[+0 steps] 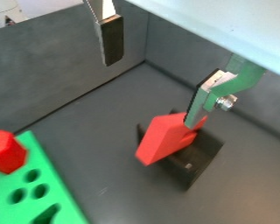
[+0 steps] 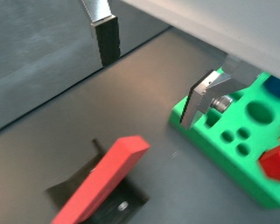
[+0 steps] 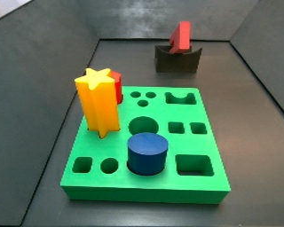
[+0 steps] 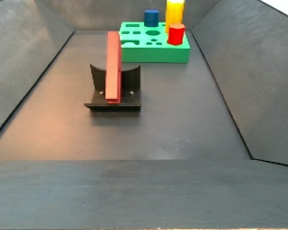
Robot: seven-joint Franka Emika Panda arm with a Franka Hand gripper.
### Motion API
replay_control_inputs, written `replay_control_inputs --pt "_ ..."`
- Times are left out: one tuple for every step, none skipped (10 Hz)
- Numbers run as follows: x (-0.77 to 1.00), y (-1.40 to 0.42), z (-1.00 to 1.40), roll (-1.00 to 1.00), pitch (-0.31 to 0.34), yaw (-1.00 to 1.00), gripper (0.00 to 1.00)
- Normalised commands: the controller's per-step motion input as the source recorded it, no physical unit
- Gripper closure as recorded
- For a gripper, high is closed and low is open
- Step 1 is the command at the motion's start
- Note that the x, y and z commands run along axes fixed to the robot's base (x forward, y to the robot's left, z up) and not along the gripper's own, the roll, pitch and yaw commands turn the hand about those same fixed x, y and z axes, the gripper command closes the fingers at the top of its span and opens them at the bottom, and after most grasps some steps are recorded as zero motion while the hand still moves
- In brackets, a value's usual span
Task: Pick up the double-square object. Move up. Rotate the double-square object. Place the double-square object on the fixture. Regrasp the double-square object. Move to above the board. Insert the double-square object.
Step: Regrasp the double-square object.
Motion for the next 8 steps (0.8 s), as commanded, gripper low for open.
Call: replay_control_inputs --pt "0.0 -0.02 0.01 1.0 0.019 0.03 0.0" --pt "0.01 -0.02 0.01 1.0 0.025 0.03 0.0" --pt "0.02 -0.02 0.0 1.0 0.033 0.03 0.0" --pt "0.03 -0.02 0.0 1.0 0.042 0.03 0.0" --pt "0.04 -0.03 0.0 1.0 0.051 0.04 0.0" --pt "0.06 -0.03 0.0 1.0 0.064 0.04 0.0" --pt "0.07 -0.03 0.0 1.0 0.086 0.05 0.0" --pt "0.09 -0.04 0.0 1.0 0.106 0.06 0.0"
